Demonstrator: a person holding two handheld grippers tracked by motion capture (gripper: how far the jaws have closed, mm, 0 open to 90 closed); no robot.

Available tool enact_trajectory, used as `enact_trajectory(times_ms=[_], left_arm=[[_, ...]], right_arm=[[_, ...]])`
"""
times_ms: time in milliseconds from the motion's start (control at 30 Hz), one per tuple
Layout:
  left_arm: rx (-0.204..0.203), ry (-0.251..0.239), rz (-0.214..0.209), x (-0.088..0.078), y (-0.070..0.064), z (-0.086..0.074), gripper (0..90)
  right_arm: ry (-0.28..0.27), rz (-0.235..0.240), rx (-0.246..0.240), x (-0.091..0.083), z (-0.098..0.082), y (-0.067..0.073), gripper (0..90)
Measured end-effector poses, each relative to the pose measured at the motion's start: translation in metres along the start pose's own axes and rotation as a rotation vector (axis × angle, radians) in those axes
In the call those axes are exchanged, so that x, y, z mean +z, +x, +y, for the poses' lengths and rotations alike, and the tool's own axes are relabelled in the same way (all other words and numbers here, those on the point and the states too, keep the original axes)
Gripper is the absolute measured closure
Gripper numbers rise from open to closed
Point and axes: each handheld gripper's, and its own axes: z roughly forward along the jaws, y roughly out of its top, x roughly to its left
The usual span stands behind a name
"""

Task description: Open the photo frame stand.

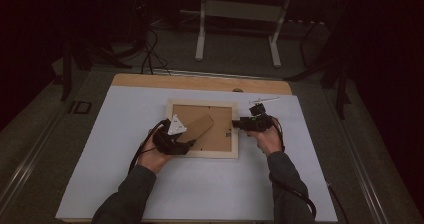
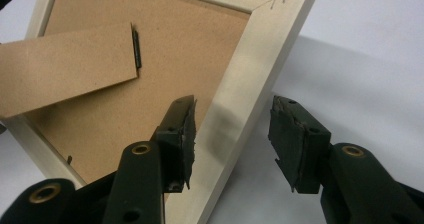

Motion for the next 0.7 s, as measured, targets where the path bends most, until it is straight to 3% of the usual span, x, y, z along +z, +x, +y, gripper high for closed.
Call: enact_trajectory(times_ms=[167,333,600,633,700], left_arm=[[0.01,-0.009,0.008,-0.001,-0.002,0.0,39.1],[0.07,-0.021,0.038,-0.005,-0.008,0.002,39.2],[0.082,-0.041,0.036,-0.006,-0.009,0.002,39.1],[0.082,-0.046,0.031,-0.007,-0.008,0.001,39.0],[0.082,-0.048,0.029,-0.007,-0.008,0.001,39.0]], right_arm=[[0.003,0.017,0.008,0.001,0.001,-0.001,52.4],[0.009,0.033,0.013,0.005,0.002,-0.004,50.4],[0.009,0.088,0.035,0.008,0.0,-0.008,49.8],[0.005,0.112,0.061,0.007,-0.001,-0.011,53.2],[-0.002,0.118,0.071,0.006,-0.002,-0.012,55.3]])
